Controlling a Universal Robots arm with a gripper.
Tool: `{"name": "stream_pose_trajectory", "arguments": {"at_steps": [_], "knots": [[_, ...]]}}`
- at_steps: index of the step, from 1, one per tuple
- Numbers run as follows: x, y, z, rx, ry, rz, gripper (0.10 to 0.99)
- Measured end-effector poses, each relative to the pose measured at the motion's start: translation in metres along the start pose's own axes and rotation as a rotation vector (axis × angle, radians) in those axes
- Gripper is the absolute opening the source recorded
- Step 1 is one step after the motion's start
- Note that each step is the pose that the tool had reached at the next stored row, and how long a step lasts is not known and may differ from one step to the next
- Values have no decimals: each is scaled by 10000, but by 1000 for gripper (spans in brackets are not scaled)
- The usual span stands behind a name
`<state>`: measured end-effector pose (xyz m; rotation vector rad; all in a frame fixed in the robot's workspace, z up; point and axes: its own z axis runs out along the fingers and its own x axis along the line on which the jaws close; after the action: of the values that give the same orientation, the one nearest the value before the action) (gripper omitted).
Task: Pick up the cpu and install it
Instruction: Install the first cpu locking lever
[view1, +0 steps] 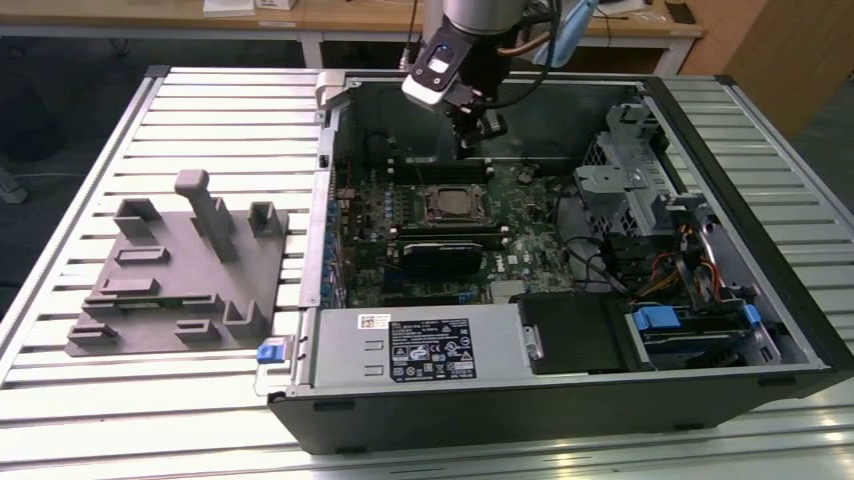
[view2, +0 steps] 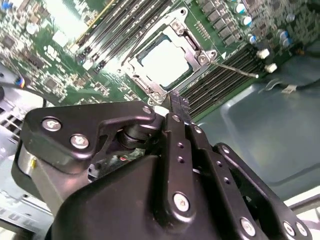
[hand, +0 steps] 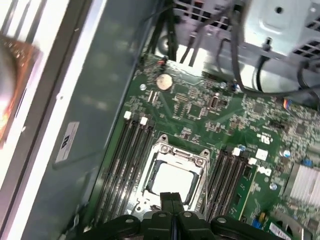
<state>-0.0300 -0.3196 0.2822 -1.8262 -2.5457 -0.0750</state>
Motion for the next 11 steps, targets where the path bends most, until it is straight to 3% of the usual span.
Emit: {"name": "stream_pose_trajectory", "arguments": {"at_steps": [11], "knots": [[0,0,11,68,69,-1992,106]]}}
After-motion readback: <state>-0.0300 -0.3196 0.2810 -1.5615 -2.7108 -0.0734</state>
